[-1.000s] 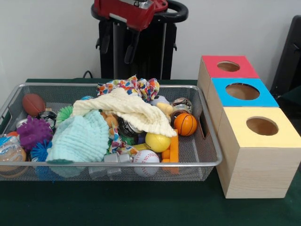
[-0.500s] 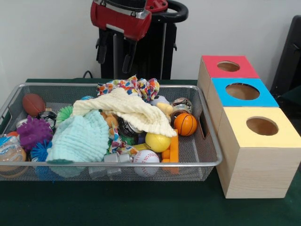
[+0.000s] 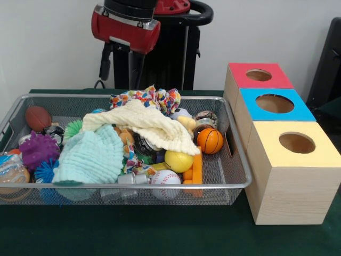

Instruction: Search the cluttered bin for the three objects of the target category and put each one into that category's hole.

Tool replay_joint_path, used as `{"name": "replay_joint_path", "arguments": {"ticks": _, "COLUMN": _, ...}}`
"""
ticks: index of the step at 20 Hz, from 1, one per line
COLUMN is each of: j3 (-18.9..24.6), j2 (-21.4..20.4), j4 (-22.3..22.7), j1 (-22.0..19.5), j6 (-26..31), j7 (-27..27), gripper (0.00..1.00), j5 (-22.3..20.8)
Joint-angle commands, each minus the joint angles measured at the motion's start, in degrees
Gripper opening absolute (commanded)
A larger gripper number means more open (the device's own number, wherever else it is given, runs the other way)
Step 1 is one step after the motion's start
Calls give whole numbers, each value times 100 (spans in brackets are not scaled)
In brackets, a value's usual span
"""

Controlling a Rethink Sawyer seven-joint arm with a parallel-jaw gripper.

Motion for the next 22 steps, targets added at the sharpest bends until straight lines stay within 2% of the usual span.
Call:
{"name": "replay_joint_path", "arguments": {"ticks": 1, "j3": 953, "j2": 166, "j4": 482, "j1": -356, "j6": -178, "j7": -1749, "gripper": 100, "j5": -624}}
{"name": "replay_joint_path", "arguments": {"ticks": 12, "j3": 1266, "j2": 372, "j4": 246, "j1": -585, "j6": -194, "j7": -1647, "gripper": 100, "j5": -1249}}
{"name": "replay_joint_path", "arguments": {"ticks": 22, "j3": 1651, "j2": 650, "j4": -35, "j1": -1021, "j6": -278, "j7": -1819, "gripper": 100, "j5": -1784}}
